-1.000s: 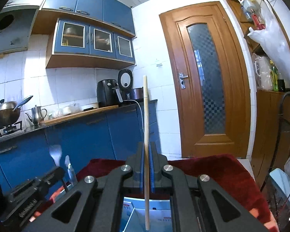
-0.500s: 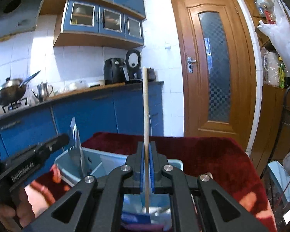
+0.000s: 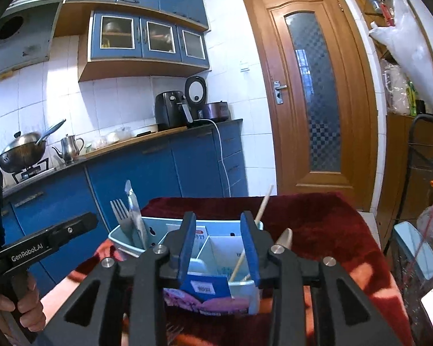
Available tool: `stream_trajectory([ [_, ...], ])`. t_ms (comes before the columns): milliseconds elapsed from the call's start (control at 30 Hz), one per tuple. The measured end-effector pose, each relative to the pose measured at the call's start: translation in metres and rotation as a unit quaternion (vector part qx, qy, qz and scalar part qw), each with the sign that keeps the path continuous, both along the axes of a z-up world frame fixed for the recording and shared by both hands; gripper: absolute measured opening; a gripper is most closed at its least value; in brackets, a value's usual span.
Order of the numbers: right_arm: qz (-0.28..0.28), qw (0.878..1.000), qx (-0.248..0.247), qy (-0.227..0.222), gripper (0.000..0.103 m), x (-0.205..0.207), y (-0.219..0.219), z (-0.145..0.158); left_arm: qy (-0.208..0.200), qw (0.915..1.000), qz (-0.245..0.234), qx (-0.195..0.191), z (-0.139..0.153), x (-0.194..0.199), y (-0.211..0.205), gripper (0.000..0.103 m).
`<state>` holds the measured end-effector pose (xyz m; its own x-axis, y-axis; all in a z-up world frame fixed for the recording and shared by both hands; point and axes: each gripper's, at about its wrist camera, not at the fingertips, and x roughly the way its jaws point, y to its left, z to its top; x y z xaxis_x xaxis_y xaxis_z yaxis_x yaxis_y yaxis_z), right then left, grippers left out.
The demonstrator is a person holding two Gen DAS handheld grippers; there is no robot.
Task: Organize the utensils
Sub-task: 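Move both open tools back over the remaining utensils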
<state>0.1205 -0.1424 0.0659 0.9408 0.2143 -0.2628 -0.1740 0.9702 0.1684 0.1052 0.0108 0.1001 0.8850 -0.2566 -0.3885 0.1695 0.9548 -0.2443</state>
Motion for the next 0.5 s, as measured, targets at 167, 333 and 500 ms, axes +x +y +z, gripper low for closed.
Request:
stream_trajectory([
  [167, -0.013, 1.0, 0.013, 0.023, 0.035, -0.027, -0.003, 0.003, 0.022, 0.9996, 0.008, 0.013, 0.0, -0.021, 0.009, 0.026],
  [333, -0.004, 0.998, 0.024, 0.058, 0.035, -0.05, -0.002, 0.0, 0.056, 0.9983, 0.008, 0.016, -0.005, -0.042, 0.018, 0.026],
  [500, 0.001, 0.996, 0.026, 0.085, 0.035, -0.074, 0.0, -0.008, 0.076, 0.9966, 0.02, 0.024, -0.014, -0.063, 0.025, 0.026],
])
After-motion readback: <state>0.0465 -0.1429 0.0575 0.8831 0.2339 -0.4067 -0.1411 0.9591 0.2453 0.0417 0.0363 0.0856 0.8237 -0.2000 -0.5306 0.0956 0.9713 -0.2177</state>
